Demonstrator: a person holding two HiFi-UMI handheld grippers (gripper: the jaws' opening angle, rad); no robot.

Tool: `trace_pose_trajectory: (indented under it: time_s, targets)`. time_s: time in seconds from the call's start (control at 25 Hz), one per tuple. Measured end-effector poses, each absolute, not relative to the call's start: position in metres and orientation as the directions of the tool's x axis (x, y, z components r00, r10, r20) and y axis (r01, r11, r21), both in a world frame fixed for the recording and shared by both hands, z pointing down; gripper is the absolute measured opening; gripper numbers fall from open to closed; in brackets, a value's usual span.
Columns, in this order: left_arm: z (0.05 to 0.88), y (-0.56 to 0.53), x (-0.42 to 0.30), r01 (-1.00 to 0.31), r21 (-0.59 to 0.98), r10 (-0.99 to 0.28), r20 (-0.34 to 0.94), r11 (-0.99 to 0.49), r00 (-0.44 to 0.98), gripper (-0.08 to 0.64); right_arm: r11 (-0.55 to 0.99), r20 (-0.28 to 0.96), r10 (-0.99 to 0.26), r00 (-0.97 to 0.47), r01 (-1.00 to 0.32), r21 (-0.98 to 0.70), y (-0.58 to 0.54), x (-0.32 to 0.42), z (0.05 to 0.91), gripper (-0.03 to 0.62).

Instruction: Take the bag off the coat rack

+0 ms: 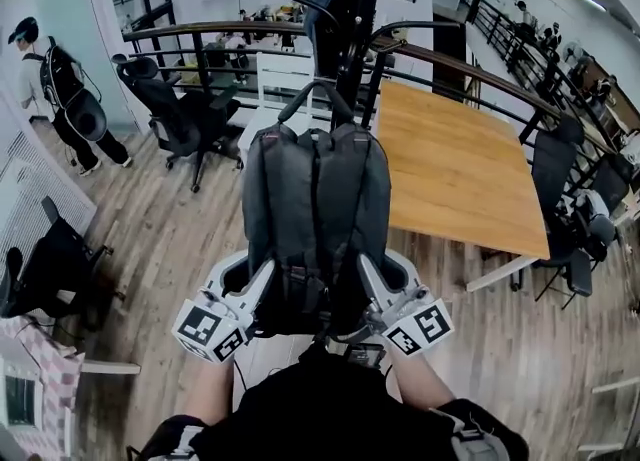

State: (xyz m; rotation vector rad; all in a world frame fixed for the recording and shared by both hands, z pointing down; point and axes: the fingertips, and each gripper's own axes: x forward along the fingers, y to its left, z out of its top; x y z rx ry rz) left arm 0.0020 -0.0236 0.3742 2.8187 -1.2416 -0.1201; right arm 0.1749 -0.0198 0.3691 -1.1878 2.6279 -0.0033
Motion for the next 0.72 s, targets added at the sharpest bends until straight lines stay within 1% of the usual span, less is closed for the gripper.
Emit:
trace_pose_trajectory:
  time_s: [0.36,0.56,0.72]
  targets:
    - [0.391,0.052,-0.010,-0.723,0.150,-0.732,-0.003,-0.674,0.681,0.109,0.641,-0.199,-0.766,-0.611,-0.748,-0.171,0.053,0.165,0.389,0.087]
    - [0.402,0.083,-0.001,-0.724,0.177,-0.732,0.032,-0.667,0.681,0.109,0.630,-0.155,-0.776,-0.611,-0.755,-0.179,0.082,0.173,0.399,0.087]
    - [0.409,0.105,0.012,-0.719,0.202,-0.729,0.035,-0.665,0.684,0.109,0.630,-0.145,-0.776,-0.613,-0.747,-0.214,0.100,0.188,0.406,0.087]
